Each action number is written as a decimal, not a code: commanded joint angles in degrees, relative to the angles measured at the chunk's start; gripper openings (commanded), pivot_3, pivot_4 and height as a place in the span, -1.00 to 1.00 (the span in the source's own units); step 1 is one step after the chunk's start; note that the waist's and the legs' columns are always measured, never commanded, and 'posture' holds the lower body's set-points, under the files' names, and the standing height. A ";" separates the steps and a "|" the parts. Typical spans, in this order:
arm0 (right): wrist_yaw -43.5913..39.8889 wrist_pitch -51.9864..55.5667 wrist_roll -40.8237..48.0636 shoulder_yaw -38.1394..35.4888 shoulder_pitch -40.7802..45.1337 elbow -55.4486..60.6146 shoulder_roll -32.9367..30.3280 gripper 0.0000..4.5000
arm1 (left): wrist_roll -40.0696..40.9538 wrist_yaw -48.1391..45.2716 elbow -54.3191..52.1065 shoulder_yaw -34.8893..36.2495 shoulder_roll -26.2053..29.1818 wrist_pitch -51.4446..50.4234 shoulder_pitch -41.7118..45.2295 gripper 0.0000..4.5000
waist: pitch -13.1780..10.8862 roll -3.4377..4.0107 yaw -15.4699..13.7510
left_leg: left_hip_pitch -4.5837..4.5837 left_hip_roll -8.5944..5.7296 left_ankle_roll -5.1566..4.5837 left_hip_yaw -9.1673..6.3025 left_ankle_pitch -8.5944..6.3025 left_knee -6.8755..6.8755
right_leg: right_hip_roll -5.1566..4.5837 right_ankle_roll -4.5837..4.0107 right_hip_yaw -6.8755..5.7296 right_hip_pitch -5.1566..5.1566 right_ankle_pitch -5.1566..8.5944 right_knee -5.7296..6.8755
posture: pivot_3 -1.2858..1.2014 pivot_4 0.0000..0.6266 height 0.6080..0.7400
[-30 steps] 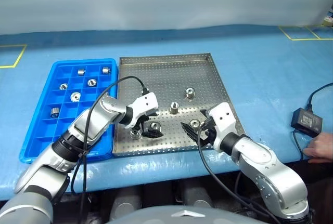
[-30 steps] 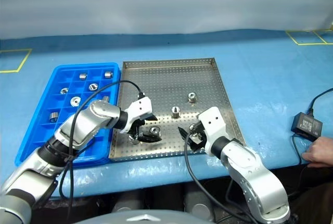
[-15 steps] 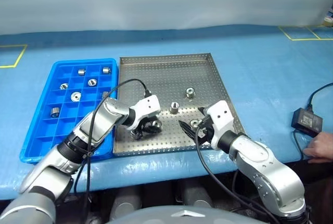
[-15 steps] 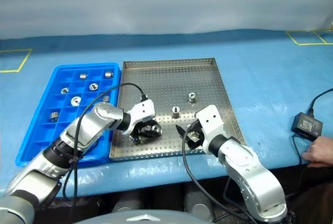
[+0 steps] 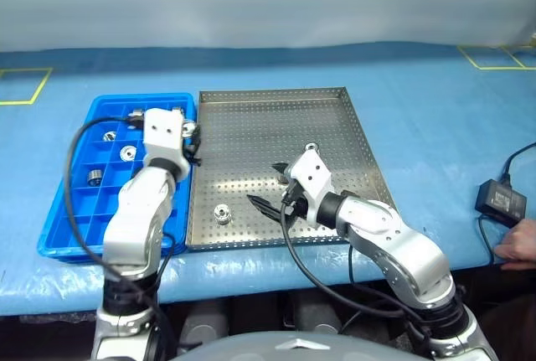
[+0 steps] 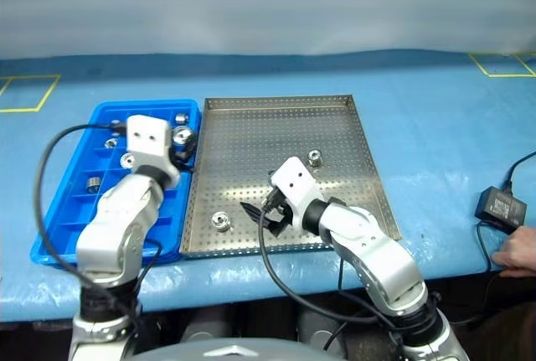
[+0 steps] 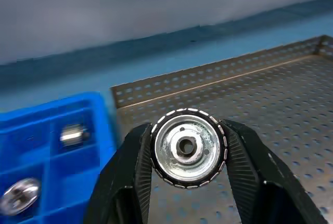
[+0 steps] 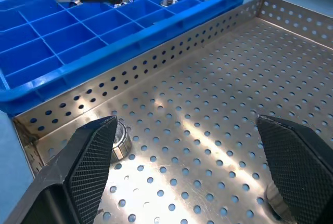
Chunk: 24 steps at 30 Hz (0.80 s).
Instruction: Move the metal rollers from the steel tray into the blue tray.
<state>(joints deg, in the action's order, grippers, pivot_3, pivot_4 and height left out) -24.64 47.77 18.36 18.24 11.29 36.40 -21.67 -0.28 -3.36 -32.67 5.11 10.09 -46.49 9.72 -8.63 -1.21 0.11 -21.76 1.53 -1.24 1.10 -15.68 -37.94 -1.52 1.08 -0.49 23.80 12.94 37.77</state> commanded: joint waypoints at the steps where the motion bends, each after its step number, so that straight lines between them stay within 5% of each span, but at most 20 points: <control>1: -2.30 -2.22 0.57 1.24 1.92 -0.47 0.49 1.00 | -4.12 4.36 -7.80 3.12 0.34 -1.56 -3.92 -0.23 | 0.00 0.00 -0.83 | 0.00 0.00 0.00 -0.01 0.00 -0.01 | 0.00 0.00 -0.02 -0.01 0.00 0.00 | 0.14 -0.52 1.00; 10: -7.13 -5.54 0.80 4.03 3.63 -4.13 1.16 1.00 | -8.66 10.22 -11.08 5.81 -3.72 -6.31 -12.32 -0.23 | 0.01 -0.02 -2.84 | 0.03 -0.03 0.01 -0.15 0.01 -0.06 | -0.05 -0.01 -0.18 -0.12 0.00 -0.01 | 0.17 -0.52 1.00; 21: -7.33 -5.47 0.21 4.21 2.38 -3.89 1.91 1.00 | -10.58 13.05 -10.36 7.24 -7.92 -13.98 -12.52 -0.23 | 0.01 -0.03 -2.67 | 0.02 0.00 0.00 -0.22 0.00 -0.03 | -0.01 -0.05 -0.24 -0.11 0.03 -0.01 | 0.16 -0.52 1.00; 24: -6.47 -5.16 0.15 3.74 1.57 -3.39 1.98 1.00 | -10.20 12.65 -10.29 7.65 -8.26 -13.85 -11.22 0.21 | 0.01 -0.03 -2.64 | 0.01 -0.01 0.01 -0.23 0.00 -0.03 | -0.02 -0.05 -0.24 -0.11 0.03 -0.01 | 0.15 -0.52 1.00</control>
<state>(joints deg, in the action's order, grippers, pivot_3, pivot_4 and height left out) -31.63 43.08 18.32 22.82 12.91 31.11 -19.97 -10.17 8.94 -40.63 12.22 2.01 -60.77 -2.45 -8.62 -1.24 -2.53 -21.74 1.52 -1.23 0.87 -15.67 -37.98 -1.54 1.02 -0.74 23.69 12.97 37.76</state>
